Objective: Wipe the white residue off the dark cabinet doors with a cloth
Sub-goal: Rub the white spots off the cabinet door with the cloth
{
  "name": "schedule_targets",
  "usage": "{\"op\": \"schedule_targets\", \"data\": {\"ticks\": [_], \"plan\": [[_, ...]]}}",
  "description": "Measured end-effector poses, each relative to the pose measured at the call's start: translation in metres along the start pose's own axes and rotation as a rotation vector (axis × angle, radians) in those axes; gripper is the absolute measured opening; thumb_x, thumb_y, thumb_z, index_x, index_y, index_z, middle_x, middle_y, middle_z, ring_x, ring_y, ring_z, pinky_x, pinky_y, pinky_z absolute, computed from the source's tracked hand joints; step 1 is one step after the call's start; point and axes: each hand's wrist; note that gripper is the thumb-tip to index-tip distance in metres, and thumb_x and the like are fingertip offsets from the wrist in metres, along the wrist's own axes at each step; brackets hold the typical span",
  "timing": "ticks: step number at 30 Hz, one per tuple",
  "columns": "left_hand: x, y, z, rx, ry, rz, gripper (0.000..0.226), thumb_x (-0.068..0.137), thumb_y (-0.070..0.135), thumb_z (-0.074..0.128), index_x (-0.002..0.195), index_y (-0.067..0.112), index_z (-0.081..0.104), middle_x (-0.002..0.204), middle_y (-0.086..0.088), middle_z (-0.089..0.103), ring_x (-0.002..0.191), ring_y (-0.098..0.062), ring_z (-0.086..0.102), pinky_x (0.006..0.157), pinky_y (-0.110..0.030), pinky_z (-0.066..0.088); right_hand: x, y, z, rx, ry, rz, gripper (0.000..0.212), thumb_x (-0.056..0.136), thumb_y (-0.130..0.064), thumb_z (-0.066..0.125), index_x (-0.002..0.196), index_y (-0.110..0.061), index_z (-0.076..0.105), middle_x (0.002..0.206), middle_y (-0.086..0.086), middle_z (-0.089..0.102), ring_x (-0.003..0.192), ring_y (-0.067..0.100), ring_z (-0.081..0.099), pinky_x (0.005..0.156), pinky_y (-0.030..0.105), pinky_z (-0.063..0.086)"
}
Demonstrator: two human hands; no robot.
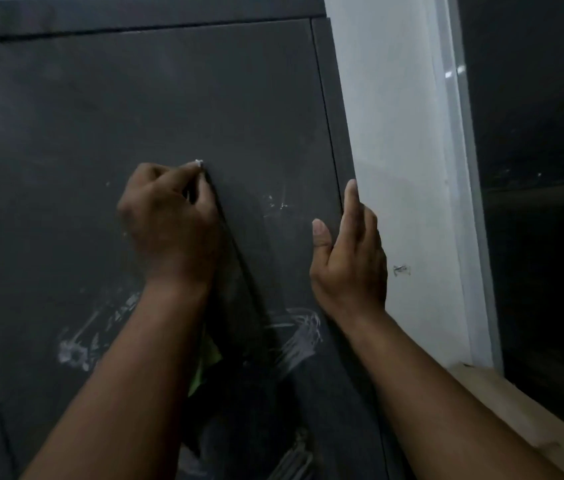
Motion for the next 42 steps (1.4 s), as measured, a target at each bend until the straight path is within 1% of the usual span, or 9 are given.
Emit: {"op": "schedule_targets", "data": {"ticks": [3, 9, 12, 14, 20, 24, 31, 35, 42], "plan": [[-0.018, 0.009, 0.010, 0.039, -0.063, 0.116, 0.016, 0.095, 0.010, 0.069, 0.103, 0.006, 0.083, 0.085, -0.018, 0.065, 0.076, -0.031, 0.060, 0.069, -0.026, 0.036, -0.005, 0.006, 0.008, 0.012, 0.107, -0.053, 0.063, 0.109, -0.050, 0.033, 0.164, -0.024, 0.018, 0.156, 0.001, 0.039, 0.130, 0.022, 0.054, 0.091, 0.037, 0.053], [-0.073, 0.012, 0.008, 0.083, -0.249, 0.238, 0.009, 0.095, 0.005, 0.072, 0.094, -0.001, 0.078, 0.080, -0.012, 0.056, 0.072, -0.025, 0.054, 0.058, -0.029, 0.040, -0.008, 0.015, 0.011, 0.047, 0.124, -0.058, 0.064, 0.108, -0.051, 0.035, 0.164, -0.026, 0.017, 0.157, 0.000, 0.041, 0.124, 0.023, 0.060, 0.081, 0.036, 0.056], [-0.055, 0.008, 0.003, 0.102, -0.226, 0.252, 0.012, 0.087, -0.003, 0.072, 0.094, 0.001, 0.080, 0.080, -0.015, 0.060, 0.070, -0.029, 0.057, 0.059, -0.038, 0.049, -0.010, 0.016, 0.011, 0.018, 0.121, 0.010, 0.071, 0.106, -0.055, 0.035, 0.164, -0.018, 0.016, 0.157, 0.007, 0.046, 0.118, 0.032, 0.065, 0.076, 0.033, 0.051], [-0.034, 0.012, 0.005, 0.112, -0.163, 0.220, 0.022, 0.085, -0.003, 0.067, 0.099, 0.005, 0.082, 0.083, -0.016, 0.062, 0.071, -0.027, 0.057, 0.063, -0.032, 0.043, -0.012, 0.017, 0.011, -0.014, 0.120, 0.032, 0.071, 0.106, -0.057, 0.034, 0.163, -0.017, 0.019, 0.156, 0.010, 0.048, 0.115, 0.035, 0.067, 0.072, 0.033, 0.048], [-0.035, 0.029, 0.019, 0.140, -0.217, 0.247, 0.013, 0.097, 0.005, 0.067, 0.092, 0.001, 0.079, 0.086, -0.014, 0.059, 0.075, -0.026, 0.055, 0.058, -0.026, 0.040, -0.012, 0.019, 0.009, -0.017, 0.120, 0.053, 0.068, 0.105, -0.057, 0.033, 0.160, -0.018, 0.028, 0.155, 0.007, 0.050, 0.114, 0.036, 0.068, 0.074, 0.039, 0.054], [-0.078, 0.026, 0.013, 0.152, -0.318, 0.393, 0.005, 0.091, 0.000, 0.076, 0.095, -0.001, 0.078, 0.080, -0.014, 0.056, 0.068, -0.028, 0.054, 0.051, -0.040, 0.048, -0.012, 0.018, 0.009, -0.010, 0.106, 0.066, 0.065, 0.106, -0.055, 0.034, 0.159, -0.017, 0.031, 0.155, 0.009, 0.050, 0.118, 0.036, 0.066, 0.078, 0.039, 0.054], [-0.030, 0.021, 0.010, 0.130, -0.130, 0.176, 0.018, 0.086, -0.002, 0.068, 0.098, 0.002, 0.082, 0.081, -0.017, 0.060, 0.069, -0.023, 0.052, 0.062, -0.026, 0.035, -0.013, 0.018, 0.008, 0.013, 0.112, 0.089, 0.060, 0.106, -0.051, 0.034, 0.155, -0.016, 0.036, 0.151, 0.010, 0.054, 0.118, 0.036, 0.066, 0.080, 0.040, 0.055], [-0.027, 0.041, 0.027, 0.144, -0.177, 0.198, 0.016, 0.097, 0.007, 0.065, 0.096, 0.004, 0.081, 0.087, -0.013, 0.061, 0.074, -0.022, 0.053, 0.061, -0.023, 0.032, -0.012, 0.018, 0.008, 0.013, 0.107, 0.088, 0.060, 0.106, -0.051, 0.033, 0.156, -0.016, 0.035, 0.151, 0.009, 0.054, 0.121, 0.035, 0.065, 0.081, 0.042, 0.056], [-0.083, 0.032, 0.020, 0.112, -0.285, 0.325, 0.006, 0.091, 0.002, 0.077, 0.096, -0.001, 0.080, 0.078, -0.015, 0.059, 0.064, -0.027, 0.056, 0.052, -0.035, 0.047, -0.013, 0.019, 0.006, 0.026, 0.097, 0.077, 0.059, 0.106, -0.047, 0.037, 0.154, -0.014, 0.039, 0.148, 0.011, 0.057, 0.114, 0.038, 0.068, 0.077, 0.041, 0.056]]}}
Point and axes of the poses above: each hand's wrist, its own x-axis towards the middle knuckle, its own z-axis out of the palm, y = z × x
